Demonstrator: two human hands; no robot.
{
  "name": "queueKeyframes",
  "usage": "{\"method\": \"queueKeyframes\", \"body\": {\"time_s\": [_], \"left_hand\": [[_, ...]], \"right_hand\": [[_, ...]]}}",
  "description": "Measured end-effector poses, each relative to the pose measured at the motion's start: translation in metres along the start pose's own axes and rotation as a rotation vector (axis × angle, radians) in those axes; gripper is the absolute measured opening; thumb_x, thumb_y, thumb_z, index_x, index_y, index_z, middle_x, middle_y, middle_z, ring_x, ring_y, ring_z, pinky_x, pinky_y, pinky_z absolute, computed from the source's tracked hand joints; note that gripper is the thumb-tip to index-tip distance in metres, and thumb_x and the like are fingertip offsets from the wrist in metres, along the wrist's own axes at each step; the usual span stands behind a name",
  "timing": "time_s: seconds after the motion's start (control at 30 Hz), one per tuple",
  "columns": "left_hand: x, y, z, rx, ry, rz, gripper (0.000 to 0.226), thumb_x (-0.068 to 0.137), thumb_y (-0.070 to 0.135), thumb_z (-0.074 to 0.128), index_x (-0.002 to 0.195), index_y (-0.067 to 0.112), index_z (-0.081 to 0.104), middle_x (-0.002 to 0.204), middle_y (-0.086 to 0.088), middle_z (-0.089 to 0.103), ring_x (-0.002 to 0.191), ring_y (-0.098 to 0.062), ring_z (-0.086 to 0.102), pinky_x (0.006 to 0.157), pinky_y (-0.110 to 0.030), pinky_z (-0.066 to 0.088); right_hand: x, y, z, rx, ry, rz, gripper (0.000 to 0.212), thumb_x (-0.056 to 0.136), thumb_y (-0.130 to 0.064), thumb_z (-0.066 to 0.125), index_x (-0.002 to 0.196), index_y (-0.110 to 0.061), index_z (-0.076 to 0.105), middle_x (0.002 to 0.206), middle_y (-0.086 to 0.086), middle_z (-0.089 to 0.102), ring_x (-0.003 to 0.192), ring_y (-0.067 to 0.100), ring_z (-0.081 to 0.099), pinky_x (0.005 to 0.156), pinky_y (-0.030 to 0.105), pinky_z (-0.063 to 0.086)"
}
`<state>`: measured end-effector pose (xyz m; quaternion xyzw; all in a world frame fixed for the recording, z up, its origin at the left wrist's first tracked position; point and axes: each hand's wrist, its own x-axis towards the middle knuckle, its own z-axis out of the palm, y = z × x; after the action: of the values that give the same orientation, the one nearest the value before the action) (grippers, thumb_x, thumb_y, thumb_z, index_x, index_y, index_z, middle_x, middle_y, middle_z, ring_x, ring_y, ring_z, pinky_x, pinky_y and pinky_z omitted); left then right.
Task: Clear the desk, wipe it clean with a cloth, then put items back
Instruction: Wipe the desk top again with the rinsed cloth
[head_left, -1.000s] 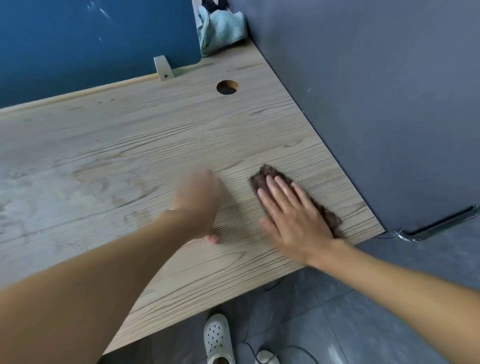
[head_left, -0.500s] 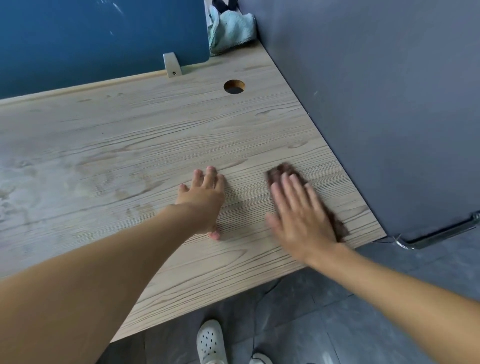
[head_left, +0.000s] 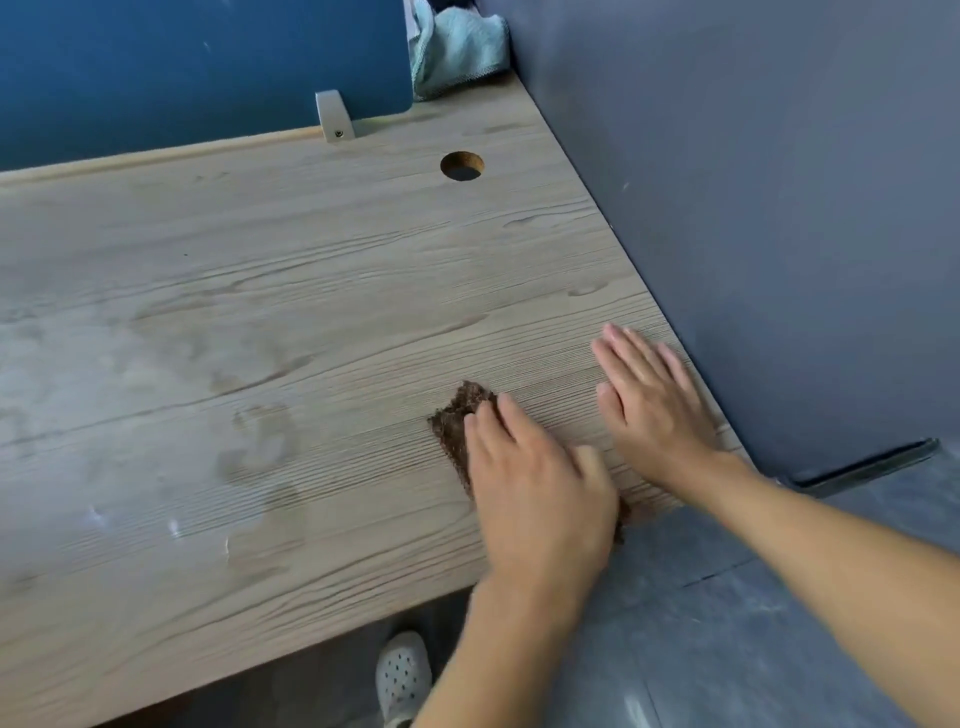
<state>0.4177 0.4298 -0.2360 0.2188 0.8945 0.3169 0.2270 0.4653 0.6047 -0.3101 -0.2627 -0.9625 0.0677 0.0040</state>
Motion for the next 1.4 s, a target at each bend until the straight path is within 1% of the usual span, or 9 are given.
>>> {"method": "queueKeyframes", "body": {"time_s": [0.1,0.3,0.47,0.6,0.7,0.77,0.93,1.2,1.4], "left_hand": [[0.010,-0.009,0.038,0.192,0.044,-0.009,0.080,0.092,0.044,0.019,0.154,-0.006,0.018,0.162,-0.025,0.006,0.152,-0.038,-0.002,0.123,-0.044,-0.003],[0.069,-0.077,-0.006,0.556,0.115,0.438,0.068,0.100,0.046,0.016,0.159,0.013,0.011,0.165,-0.013,0.008,0.154,-0.027,0.002,0.125,-0.043,0.006],[0.075,-0.065,-0.005,0.595,0.121,0.208,0.074,0.099,0.046,0.004,0.156,-0.001,0.001,0.164,-0.017,-0.009,0.152,-0.027,-0.013,0.125,-0.040,-0.005],[0.040,-0.070,0.008,0.654,-0.011,0.606,0.070,0.102,0.045,0.013,0.155,-0.001,0.017,0.164,-0.018,0.005,0.153,-0.029,0.000,0.125,-0.045,0.011],[0.055,-0.084,-0.015,0.725,-0.163,0.788,0.070,0.101,0.047,0.013,0.158,0.006,0.004,0.165,-0.012,-0.006,0.153,-0.023,-0.012,0.125,-0.041,0.001],[0.087,-0.087,-0.030,0.781,-0.094,0.660,0.073,0.098,0.048,0.008,0.159,0.009,0.000,0.166,-0.010,-0.008,0.152,-0.022,-0.015,0.124,-0.037,-0.005],[0.106,-0.078,-0.020,0.652,0.155,0.268,0.075,0.097,0.047,0.010,0.157,0.002,0.012,0.165,-0.017,0.004,0.154,-0.028,-0.002,0.125,-0.043,0.003],[0.097,-0.093,-0.029,0.732,-0.068,0.771,0.073,0.098,0.047,0.023,0.156,0.004,0.021,0.164,-0.017,0.012,0.154,-0.030,0.004,0.125,-0.041,0.006],[0.160,-0.069,-0.027,0.616,0.186,0.195,0.079,0.093,0.048,0.014,0.157,0.002,0.017,0.164,-0.019,0.007,0.153,-0.031,0.002,0.125,-0.043,0.004]], "right_hand": [[-0.001,0.002,0.000,-0.019,0.049,-0.017,0.060,0.100,-0.036,0.020,0.153,-0.015,0.036,0.163,0.001,0.026,0.151,0.014,0.019,0.123,0.044,0.014],[0.000,0.003,0.001,-0.024,0.076,-0.051,0.060,0.100,-0.036,0.020,0.154,-0.015,0.034,0.163,0.003,0.026,0.151,0.017,0.021,0.122,0.047,0.017],[0.001,0.002,0.001,-0.033,0.071,-0.042,0.060,0.099,-0.036,0.023,0.153,-0.015,0.035,0.162,0.004,0.028,0.150,0.018,0.022,0.121,0.048,0.020],[0.000,0.000,-0.001,-0.049,0.077,-0.024,0.060,0.097,-0.036,0.025,0.150,-0.014,0.040,0.160,0.004,0.032,0.148,0.020,0.027,0.120,0.049,0.021],[0.009,-0.006,-0.009,-0.093,0.069,-0.029,0.057,0.090,-0.037,0.027,0.134,-0.012,0.054,0.148,0.009,0.046,0.137,0.027,0.039,0.112,0.051,0.029],[0.026,-0.018,-0.014,-0.048,0.067,0.014,0.055,0.087,-0.040,0.025,0.121,-0.013,0.057,0.138,0.011,0.049,0.129,0.030,0.044,0.108,0.052,0.029],[0.043,-0.039,0.006,-0.011,0.086,-0.036,0.059,0.095,-0.042,0.022,0.148,-0.025,0.042,0.160,0.009,0.030,0.150,0.022,0.021,0.121,0.051,0.012],[0.040,-0.038,0.001,-0.012,0.076,-0.044,0.058,0.096,-0.039,0.024,0.148,-0.023,0.044,0.160,0.009,0.032,0.150,0.022,0.023,0.120,0.052,0.017],[0.041,-0.038,0.001,-0.029,0.068,-0.036,0.059,0.095,-0.040,0.024,0.150,-0.024,0.041,0.161,0.008,0.029,0.151,0.021,0.021,0.120,0.052,0.016]]}}
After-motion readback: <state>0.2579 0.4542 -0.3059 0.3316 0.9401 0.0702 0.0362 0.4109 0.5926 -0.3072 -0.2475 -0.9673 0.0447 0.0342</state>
